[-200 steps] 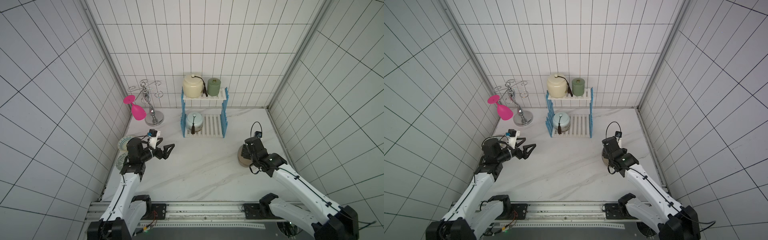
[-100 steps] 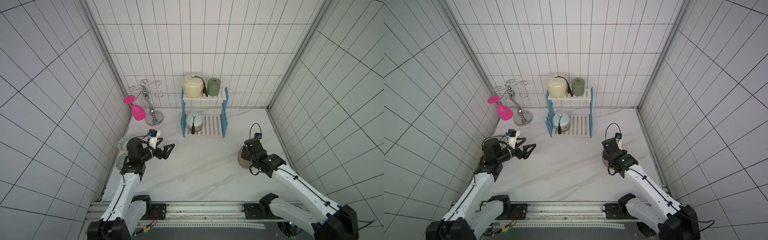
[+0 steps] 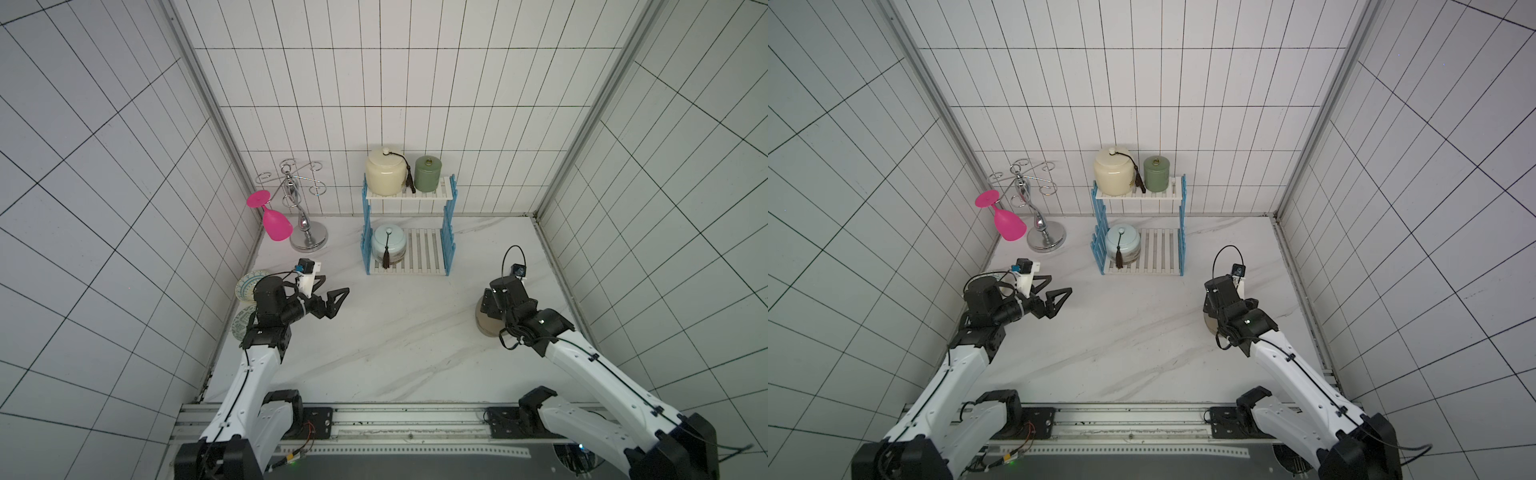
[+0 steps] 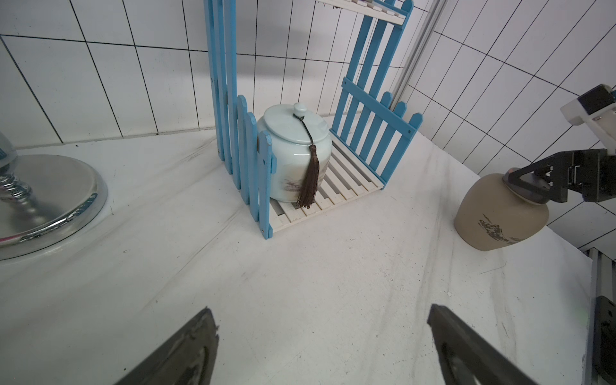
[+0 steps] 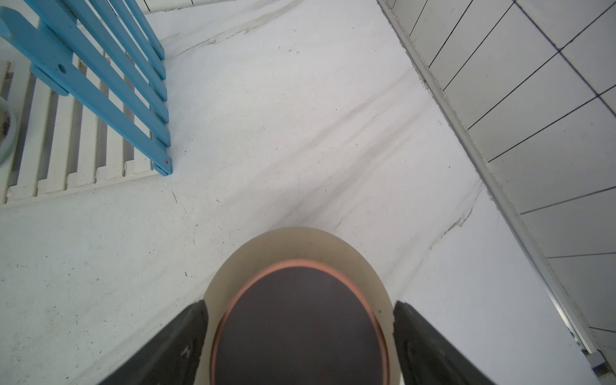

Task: Remove the tea canisters from the shelf
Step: Place the tea canister at the center of the board.

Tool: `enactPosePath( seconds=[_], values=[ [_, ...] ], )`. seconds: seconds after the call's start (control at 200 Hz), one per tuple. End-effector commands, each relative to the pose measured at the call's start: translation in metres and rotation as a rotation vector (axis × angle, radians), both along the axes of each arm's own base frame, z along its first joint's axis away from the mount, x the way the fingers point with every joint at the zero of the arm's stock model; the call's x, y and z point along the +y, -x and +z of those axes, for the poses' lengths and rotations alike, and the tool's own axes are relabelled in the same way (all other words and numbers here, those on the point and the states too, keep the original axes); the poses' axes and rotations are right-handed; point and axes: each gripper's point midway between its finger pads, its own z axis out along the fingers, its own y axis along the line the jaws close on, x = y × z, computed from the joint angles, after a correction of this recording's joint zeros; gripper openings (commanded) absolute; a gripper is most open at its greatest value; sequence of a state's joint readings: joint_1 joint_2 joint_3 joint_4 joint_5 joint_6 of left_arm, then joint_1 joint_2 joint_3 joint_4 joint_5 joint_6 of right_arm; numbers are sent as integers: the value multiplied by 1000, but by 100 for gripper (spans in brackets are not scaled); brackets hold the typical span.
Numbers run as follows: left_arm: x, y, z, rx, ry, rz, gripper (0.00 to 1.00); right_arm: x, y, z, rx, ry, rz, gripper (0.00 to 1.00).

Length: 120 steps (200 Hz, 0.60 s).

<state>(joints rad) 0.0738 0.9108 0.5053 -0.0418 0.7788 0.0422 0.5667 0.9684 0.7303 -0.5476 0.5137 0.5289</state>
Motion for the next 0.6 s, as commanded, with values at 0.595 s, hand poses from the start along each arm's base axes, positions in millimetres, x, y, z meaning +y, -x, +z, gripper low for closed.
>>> enactPosePath(
  seconds=[0.595],
  values=[
    [1,1,2,-12,1,1,99,115,-56,83,-78,-74,393,92]
  ],
)
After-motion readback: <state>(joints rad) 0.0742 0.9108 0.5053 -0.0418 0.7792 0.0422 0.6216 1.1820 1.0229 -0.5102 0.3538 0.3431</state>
